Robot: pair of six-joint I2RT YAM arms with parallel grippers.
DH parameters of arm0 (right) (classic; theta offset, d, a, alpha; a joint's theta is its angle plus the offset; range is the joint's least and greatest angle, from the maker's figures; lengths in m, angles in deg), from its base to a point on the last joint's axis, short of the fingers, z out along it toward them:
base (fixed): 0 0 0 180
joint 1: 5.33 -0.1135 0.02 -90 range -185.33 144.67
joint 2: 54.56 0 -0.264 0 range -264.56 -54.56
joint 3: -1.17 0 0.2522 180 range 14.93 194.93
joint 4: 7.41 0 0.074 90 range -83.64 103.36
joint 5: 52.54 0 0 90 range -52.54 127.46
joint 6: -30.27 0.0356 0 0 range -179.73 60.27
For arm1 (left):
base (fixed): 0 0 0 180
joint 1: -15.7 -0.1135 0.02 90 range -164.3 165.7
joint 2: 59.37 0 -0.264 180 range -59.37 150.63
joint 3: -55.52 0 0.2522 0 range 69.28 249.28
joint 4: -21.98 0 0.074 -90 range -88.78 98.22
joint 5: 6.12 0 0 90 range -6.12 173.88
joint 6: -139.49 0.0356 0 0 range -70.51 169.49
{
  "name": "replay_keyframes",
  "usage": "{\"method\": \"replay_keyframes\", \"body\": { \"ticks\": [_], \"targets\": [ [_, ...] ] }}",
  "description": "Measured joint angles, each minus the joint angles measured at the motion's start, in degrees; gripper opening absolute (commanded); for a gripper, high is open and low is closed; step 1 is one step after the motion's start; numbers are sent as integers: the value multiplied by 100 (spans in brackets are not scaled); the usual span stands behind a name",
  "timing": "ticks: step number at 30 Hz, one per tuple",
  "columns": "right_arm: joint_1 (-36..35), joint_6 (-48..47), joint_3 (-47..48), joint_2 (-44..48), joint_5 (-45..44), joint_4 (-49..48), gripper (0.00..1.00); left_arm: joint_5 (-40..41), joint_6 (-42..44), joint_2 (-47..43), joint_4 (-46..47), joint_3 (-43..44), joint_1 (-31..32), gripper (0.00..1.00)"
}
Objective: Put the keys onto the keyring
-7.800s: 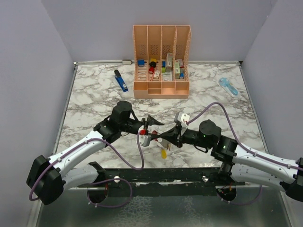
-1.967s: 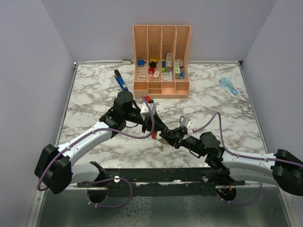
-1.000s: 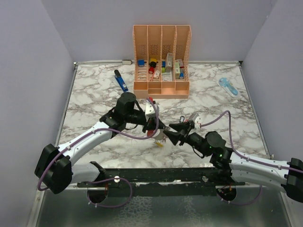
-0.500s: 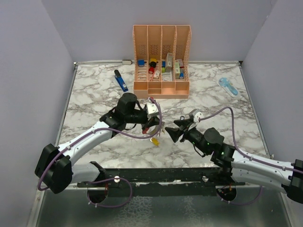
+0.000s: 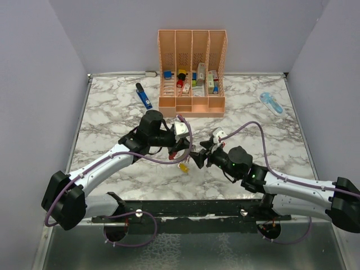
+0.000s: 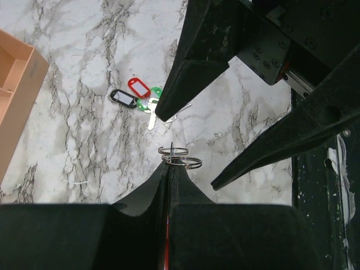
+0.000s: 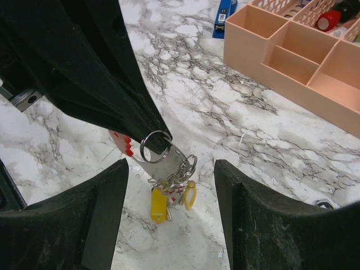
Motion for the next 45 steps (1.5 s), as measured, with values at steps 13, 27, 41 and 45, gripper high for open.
{"method": "replay_keyframes", "body": {
  "ticks": [13,27,41,45],
  "targets": [
    [2,-17,-2,238,-719,-70,61,-223,-2,-11,-227,0,0,0],
    [2,146,-59,1003,-1244,452,61,-227,129,-20,-223,0,-2,0],
    [4,944,-105,1333,-1799,1377,53,-835,605,-348,352,-479,-9,0],
    [17,1209,-107,1340,-1893,1650,52,-1113,599,-372,555,-592,-44,0]
  ]
}}
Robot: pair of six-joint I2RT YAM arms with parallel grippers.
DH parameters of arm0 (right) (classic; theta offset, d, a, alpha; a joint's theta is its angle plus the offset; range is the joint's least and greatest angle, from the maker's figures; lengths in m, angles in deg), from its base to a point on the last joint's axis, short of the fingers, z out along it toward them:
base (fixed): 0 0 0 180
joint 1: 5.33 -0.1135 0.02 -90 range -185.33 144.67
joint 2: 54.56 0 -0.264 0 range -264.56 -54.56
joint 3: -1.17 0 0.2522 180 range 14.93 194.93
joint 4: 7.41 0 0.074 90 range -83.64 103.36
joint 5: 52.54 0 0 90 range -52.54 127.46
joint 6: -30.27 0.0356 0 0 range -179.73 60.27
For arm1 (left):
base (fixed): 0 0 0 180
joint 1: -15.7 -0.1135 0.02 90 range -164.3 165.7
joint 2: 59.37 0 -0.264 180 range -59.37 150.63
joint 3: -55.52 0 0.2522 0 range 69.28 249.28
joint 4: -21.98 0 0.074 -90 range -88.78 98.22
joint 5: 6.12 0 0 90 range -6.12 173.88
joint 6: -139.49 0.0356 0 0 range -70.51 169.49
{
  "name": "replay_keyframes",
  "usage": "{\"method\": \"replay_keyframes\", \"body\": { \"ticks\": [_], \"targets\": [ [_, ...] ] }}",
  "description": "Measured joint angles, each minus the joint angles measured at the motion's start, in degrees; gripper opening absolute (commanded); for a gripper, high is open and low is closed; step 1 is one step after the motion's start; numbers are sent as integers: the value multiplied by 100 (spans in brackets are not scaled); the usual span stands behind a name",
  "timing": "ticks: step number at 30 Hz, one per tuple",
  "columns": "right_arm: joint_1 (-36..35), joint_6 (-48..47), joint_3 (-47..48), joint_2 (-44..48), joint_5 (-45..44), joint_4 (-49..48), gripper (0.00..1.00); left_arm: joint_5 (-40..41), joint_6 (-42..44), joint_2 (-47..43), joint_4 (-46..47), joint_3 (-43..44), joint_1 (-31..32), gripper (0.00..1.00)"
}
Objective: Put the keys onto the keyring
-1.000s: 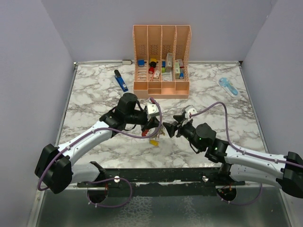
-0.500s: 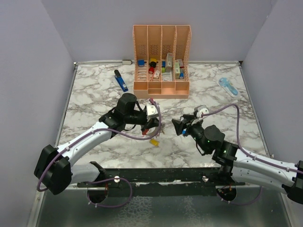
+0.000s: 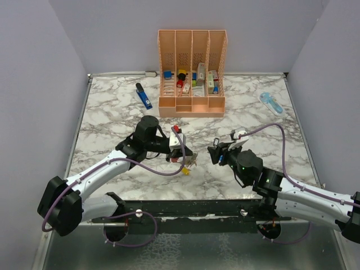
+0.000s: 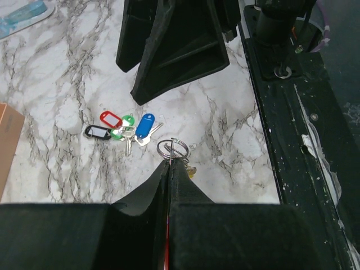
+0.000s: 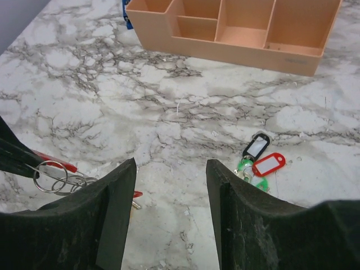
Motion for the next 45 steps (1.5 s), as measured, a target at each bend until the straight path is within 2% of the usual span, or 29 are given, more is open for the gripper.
{"method": "replay_keyframes", "body": {
  "ticks": [10,16,21,25,33,38,45],
  "targets": [
    [457,863,487,-468,212,1062,54,-57,-282,-101,734,-407,-192,0],
    [538,245,549,-485,1438,595,71,-44,-549,-98,1137,-496,-507,0],
    [538,-400,393,-356,2629,26,100,-321,-975,-87,1556,-496,-785,0],
    [535,-706,203,-579,3117,-538,99,-743,-1357,-87,1794,-496,-811,0],
    [575,-1185,-610,-1174,3383,-2011,99,-1394,-1978,-90,2107,-490,-815,0],
    [627,-1449,-946,-1384,3501,-3091,84,-1620,-2199,-90,2216,-474,-822,0],
    [638,-1537,-1137,-1672,3633,-4297,78,-1696,-2448,-90,2463,-474,-820,0]
  ]
}}
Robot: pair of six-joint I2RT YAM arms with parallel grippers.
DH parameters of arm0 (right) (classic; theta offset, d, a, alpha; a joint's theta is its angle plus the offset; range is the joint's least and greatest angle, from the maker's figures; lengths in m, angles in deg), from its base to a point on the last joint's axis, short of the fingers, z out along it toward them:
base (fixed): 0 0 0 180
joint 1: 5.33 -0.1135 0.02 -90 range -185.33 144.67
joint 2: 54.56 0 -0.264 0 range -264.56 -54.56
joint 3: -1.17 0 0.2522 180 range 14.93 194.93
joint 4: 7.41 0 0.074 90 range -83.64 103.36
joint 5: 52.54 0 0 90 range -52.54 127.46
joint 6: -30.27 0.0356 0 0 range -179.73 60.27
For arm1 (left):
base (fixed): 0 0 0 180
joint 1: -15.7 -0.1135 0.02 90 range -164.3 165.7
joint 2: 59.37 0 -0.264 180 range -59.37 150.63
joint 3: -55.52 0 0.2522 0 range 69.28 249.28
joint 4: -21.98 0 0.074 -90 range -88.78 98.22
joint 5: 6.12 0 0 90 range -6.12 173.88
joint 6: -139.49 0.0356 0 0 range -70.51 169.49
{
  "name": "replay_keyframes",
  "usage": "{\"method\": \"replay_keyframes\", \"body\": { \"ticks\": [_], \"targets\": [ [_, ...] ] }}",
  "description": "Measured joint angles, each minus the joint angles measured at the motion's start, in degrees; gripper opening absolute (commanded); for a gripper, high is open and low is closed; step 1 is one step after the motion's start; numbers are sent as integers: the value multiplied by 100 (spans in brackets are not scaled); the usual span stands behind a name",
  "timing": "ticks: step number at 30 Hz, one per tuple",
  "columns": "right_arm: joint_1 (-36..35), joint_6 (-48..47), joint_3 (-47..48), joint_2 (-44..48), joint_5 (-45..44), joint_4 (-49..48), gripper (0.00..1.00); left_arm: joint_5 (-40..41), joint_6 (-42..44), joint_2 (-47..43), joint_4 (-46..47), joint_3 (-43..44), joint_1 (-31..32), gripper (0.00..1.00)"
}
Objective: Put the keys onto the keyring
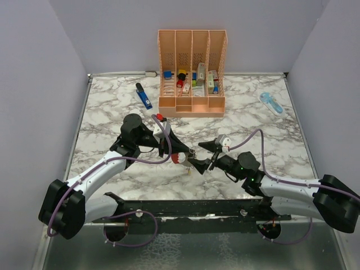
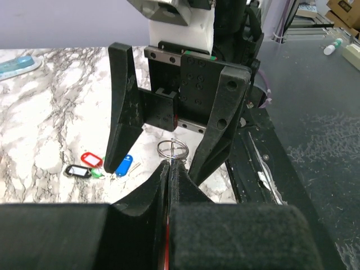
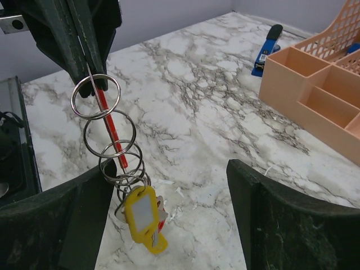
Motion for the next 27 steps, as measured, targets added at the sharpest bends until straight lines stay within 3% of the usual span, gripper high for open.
{"method": "replay_keyframes", "body": {
  "ticks": [13,16,19,27],
  "targets": [
    [-2,52,90,-772,409,-861,37,-13,-321,57,439,0,-4,0],
    [-2,70,122,-776,481,-892,24,-9,-308,76,442,0,-7,0],
    [-2,81,153,-791,597,-881,20,-2,-273,98,446,0,-9,0],
    [-2,61,299,-894,796,-688,11,-7,-179,142,398,0,-44,11]
  ]
}}
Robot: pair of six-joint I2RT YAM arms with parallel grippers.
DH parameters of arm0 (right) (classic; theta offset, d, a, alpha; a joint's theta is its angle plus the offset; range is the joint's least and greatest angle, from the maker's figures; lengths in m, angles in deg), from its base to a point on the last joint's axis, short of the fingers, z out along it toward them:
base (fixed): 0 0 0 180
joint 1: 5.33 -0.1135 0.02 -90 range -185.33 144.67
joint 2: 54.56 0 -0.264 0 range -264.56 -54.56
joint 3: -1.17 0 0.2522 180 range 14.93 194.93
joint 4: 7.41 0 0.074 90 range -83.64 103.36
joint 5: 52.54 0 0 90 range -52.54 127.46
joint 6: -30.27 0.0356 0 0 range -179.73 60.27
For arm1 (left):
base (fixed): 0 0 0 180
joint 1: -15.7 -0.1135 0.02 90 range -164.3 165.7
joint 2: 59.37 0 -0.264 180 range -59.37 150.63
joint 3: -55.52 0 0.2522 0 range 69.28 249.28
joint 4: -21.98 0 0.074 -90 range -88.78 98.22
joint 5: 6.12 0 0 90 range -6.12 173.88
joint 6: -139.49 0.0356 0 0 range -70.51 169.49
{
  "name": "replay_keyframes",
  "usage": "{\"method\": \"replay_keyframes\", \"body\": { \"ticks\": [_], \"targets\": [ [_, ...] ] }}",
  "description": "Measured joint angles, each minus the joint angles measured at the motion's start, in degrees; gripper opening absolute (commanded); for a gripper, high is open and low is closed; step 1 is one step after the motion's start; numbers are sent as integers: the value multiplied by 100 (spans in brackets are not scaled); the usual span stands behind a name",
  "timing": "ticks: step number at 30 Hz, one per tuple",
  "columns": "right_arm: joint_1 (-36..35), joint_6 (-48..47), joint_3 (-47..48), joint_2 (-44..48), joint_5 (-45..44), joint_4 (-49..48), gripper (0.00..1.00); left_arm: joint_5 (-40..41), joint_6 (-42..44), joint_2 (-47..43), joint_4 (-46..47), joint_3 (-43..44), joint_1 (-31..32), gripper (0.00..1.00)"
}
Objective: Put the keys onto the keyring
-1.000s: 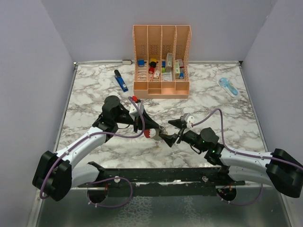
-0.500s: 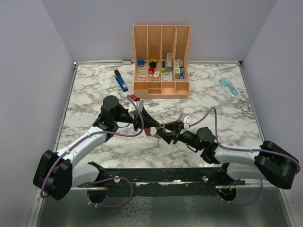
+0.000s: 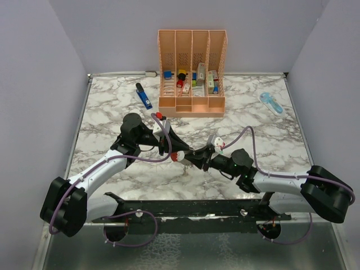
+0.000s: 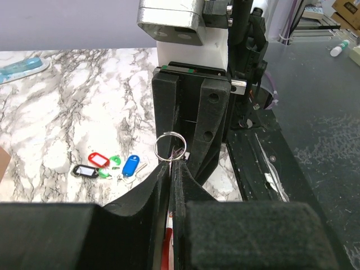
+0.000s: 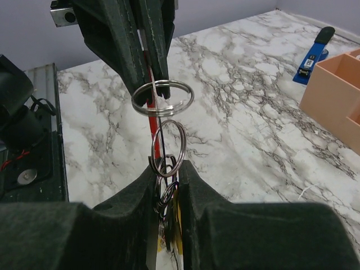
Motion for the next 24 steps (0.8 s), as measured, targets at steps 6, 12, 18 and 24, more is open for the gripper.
{"method": "replay_keyframes", "body": {
  "ticks": [6,12,18,24],
  "targets": [
    [2,-9,111,-66,68,212,10,-92,280,33,-365,85,-22,17],
    [0,-46,153,-66,114,337,8,-236,682,72,-942,254,-22,18],
    [0,-66,195,-66,205,442,8,-334,876,122,-1152,317,-20,18],
    [0,-114,260,-66,260,544,8,-413,962,155,-1233,323,-20,16]
  ]
}}
